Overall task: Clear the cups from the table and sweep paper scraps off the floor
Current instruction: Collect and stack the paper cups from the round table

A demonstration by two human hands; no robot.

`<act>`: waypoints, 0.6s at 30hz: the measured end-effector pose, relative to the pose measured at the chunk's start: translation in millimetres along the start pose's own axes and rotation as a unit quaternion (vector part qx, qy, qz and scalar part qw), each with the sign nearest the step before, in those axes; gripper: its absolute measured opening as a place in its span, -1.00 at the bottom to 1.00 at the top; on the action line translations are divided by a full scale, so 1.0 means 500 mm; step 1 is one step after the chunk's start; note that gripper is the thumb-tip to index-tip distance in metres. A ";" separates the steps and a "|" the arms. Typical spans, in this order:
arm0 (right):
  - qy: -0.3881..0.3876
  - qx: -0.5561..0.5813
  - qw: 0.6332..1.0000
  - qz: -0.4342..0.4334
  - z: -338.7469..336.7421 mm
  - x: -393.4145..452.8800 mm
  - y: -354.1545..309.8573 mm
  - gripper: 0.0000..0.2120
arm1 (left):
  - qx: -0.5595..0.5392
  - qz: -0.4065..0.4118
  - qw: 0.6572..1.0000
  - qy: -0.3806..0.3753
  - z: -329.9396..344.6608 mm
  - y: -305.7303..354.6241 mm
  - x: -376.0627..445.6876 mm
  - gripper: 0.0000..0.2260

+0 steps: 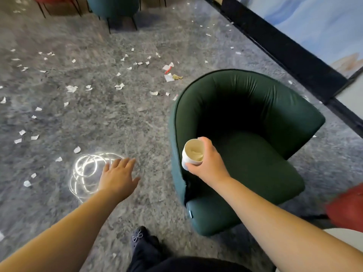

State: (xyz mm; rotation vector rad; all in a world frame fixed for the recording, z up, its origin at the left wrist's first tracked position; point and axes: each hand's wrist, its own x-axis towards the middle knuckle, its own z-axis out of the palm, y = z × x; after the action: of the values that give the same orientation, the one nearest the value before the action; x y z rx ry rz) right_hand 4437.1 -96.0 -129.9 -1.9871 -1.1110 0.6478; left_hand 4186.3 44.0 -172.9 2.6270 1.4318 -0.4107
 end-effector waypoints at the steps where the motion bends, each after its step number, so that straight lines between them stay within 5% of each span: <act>1: 0.005 -0.002 1.000 0.000 0.017 0.019 -0.019 -0.29 | 0.003 0.004 1.000 -0.001 -0.008 -0.024 0.024 -0.37; 18: 0.033 -0.012 0.999 0.025 0.282 0.493 -0.221 -0.27 | 0.015 0.035 0.999 0.009 -0.160 -0.385 0.477 -0.33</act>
State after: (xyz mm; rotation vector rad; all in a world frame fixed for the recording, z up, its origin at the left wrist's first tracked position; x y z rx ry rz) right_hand 4403.7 206.8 -139.5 -2.0468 -1.0364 0.5920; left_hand 4162.0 359.5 -162.1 2.7026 1.3461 -0.4050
